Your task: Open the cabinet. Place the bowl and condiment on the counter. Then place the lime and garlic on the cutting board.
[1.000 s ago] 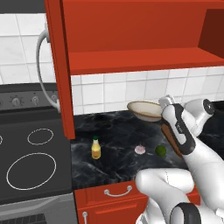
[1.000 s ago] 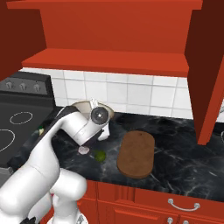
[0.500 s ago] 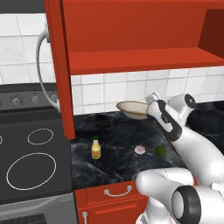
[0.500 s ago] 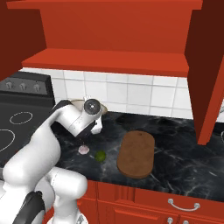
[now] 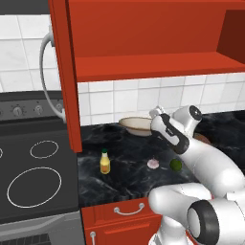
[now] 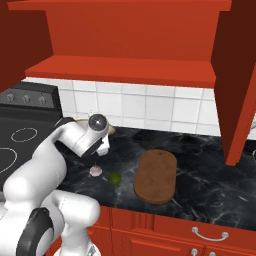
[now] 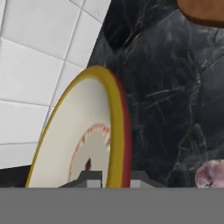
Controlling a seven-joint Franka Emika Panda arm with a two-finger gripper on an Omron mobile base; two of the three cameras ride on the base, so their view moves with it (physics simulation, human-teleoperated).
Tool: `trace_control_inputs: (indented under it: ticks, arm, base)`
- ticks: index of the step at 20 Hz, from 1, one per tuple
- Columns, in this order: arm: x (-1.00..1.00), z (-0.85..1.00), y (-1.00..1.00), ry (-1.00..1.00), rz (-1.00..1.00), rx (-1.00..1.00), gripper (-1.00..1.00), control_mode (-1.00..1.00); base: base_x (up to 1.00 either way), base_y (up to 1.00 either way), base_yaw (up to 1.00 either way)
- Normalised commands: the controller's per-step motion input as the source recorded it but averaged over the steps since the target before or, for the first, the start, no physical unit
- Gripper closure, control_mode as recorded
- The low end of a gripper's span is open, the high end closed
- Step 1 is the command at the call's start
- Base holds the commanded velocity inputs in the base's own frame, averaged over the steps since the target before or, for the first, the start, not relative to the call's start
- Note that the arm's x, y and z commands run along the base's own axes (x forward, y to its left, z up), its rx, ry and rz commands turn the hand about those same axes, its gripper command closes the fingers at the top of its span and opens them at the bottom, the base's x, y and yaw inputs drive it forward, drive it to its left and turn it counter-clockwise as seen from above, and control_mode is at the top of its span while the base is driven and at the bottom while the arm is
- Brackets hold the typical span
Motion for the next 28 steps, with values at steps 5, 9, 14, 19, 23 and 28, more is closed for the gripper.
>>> trace_control_inputs:
  ticks: [5, 9, 14, 19, 23, 28]
  arm:
    - [0.11, -0.17, 0.33, 0.0, 0.03, 0.0, 1.0, -1.0]
    - [0.29, -0.05, 0.5, 0.0, 0.0, 0.0, 1.0, -1.0]
    - [0.26, -0.26, 0.31, 0.0, 0.0, 0.0, 1.0, -1.0]
    - [0.15, -0.32, 0.08, 0.0, 0.02, 0.0, 1.0, -1.0]
    - [0.12, -0.18, 0.01, 0.0, 0.02, 0.0, 1.0, -1.0]
    - [0.08, -0.05, 0.2, 0.0, 0.01, 0.0, 1.0, -1.0]
  base:
    - [0.0, 0.0, 0.0]
    - [0.0, 0.0, 0.0]
    - [0.0, 0.0, 0.0]
    - [0.0, 0.0, 0.0]
    - [0.0, 0.0, 0.0]
    - [0.0, 0.0, 0.0]
